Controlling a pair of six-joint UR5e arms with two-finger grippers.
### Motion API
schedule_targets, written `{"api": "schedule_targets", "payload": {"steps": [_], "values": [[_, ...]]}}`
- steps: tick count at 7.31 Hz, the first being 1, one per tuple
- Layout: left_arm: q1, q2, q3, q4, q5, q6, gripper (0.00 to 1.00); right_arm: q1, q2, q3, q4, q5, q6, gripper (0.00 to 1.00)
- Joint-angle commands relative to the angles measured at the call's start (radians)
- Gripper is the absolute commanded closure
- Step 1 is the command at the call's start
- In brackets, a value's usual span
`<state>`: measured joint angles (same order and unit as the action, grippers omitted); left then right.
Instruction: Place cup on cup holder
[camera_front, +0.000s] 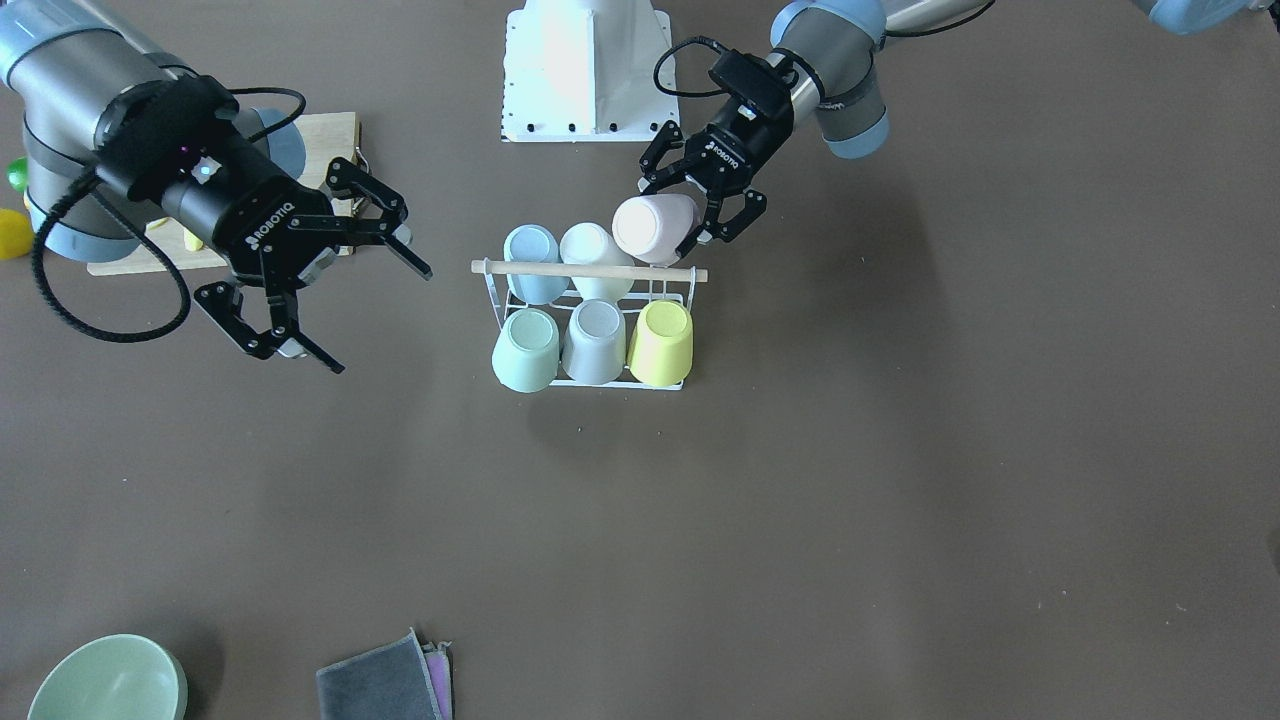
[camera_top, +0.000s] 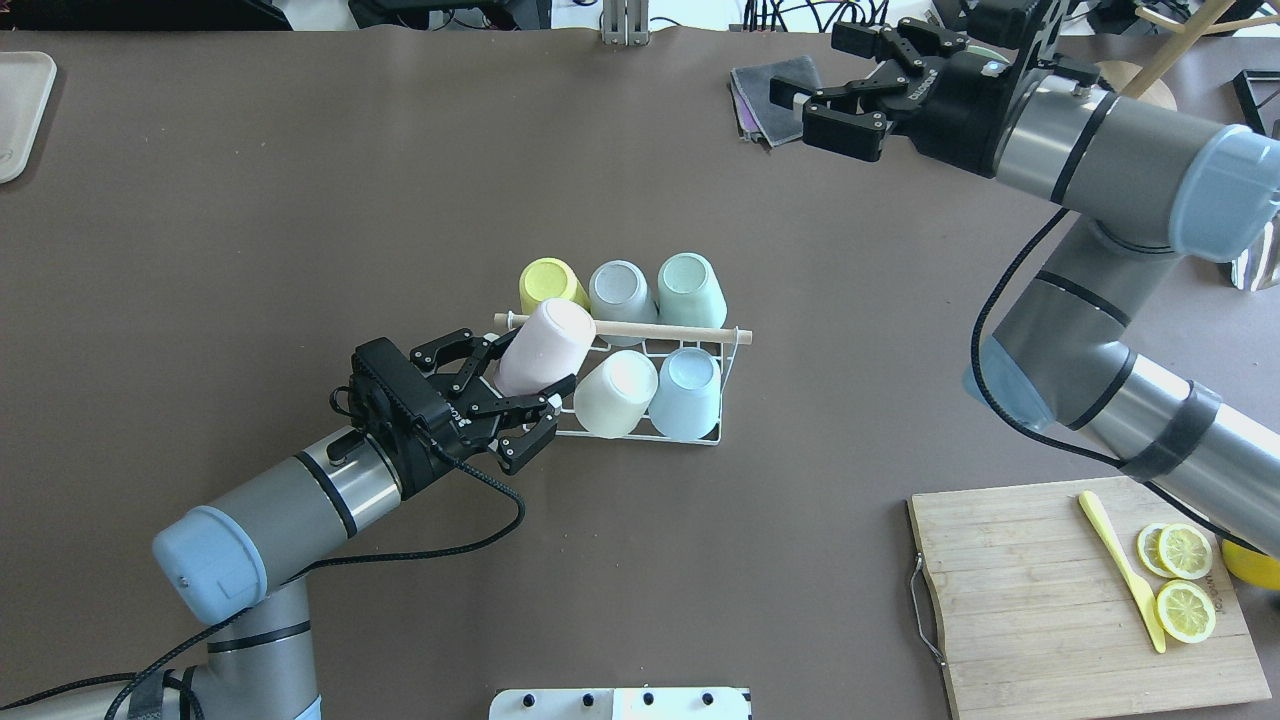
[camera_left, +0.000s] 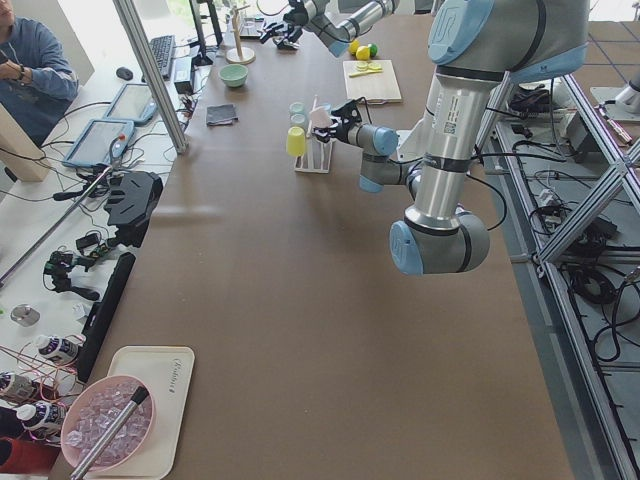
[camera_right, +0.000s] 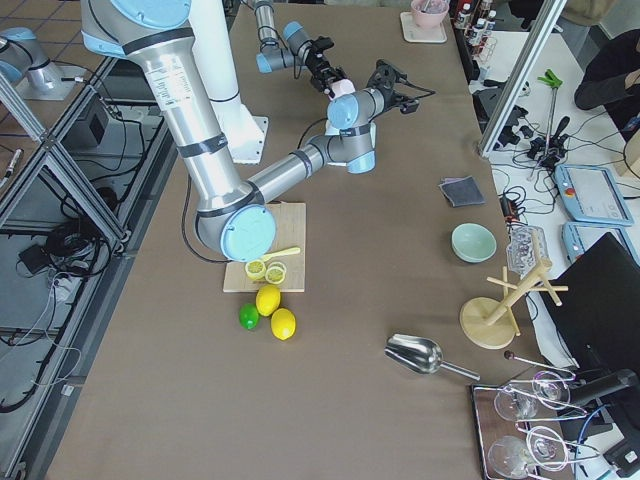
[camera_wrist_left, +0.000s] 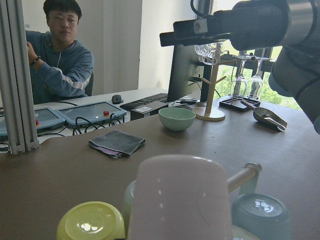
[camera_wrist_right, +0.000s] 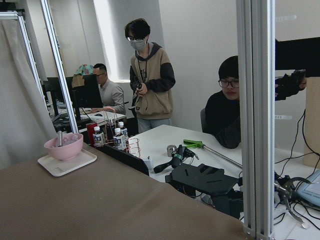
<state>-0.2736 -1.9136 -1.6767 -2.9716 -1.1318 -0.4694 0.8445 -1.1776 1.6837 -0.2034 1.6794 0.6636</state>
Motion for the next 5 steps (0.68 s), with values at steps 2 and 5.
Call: {"api": "schedule_targets", "payload": {"steps": [2,5], "values": [[0.005,-0.001,0.003,-0.001,0.021,-0.002,0.66,0.021,-0.042,0.070,-0.256,-0.050,0.027,0.00],[0.007,0.001,0.009,-0.001,0.032,-0.002,0.41,0.060,-0.072,0.125,-0.563,-0.030,0.036,0.00]]}}
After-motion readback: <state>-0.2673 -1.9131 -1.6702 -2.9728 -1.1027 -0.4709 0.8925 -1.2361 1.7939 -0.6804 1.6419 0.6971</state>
